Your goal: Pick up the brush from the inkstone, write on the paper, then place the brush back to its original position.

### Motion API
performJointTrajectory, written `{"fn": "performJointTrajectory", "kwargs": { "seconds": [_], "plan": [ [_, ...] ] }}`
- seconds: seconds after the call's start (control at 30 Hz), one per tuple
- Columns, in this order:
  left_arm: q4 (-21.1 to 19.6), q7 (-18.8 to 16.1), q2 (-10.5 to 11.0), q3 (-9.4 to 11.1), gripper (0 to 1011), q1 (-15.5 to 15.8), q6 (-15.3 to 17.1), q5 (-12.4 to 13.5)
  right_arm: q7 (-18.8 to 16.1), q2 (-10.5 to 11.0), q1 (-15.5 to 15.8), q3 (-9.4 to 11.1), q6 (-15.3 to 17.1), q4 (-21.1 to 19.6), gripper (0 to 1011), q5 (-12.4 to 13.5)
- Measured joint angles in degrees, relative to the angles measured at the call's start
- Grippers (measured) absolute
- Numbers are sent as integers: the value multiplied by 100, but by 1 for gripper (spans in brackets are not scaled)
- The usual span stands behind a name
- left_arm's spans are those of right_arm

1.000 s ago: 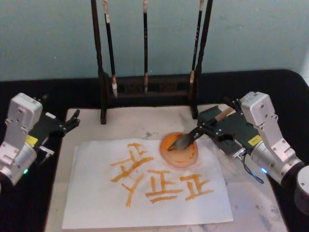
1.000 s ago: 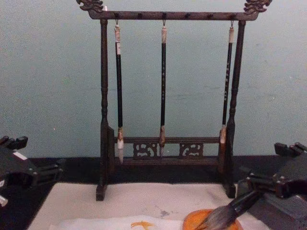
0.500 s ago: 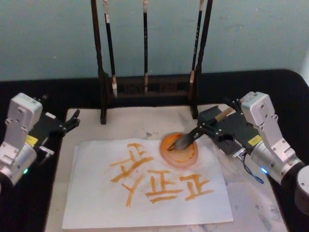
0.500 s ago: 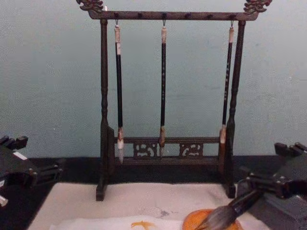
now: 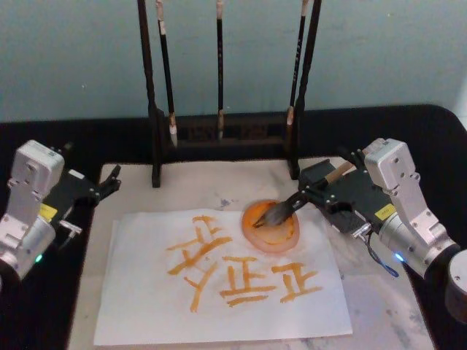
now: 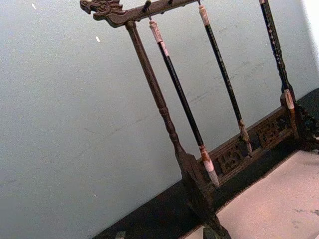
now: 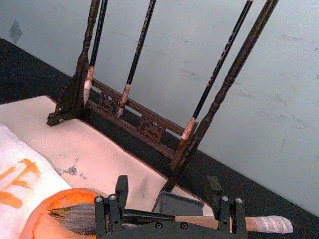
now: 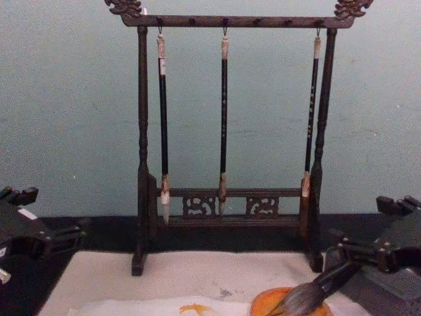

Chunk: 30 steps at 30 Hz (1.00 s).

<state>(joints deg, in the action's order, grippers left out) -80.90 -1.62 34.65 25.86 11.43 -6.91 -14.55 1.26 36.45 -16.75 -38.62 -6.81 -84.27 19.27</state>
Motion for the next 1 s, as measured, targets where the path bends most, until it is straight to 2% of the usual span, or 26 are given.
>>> {"fn": "performJointTrajectory", "kwargs": {
  "seconds": [1.0],
  "plan": [
    [0, 0, 0, 0, 1010, 0, 0, 0, 0, 0, 0, 0, 0, 0, 1000, 0]
  ]
}}
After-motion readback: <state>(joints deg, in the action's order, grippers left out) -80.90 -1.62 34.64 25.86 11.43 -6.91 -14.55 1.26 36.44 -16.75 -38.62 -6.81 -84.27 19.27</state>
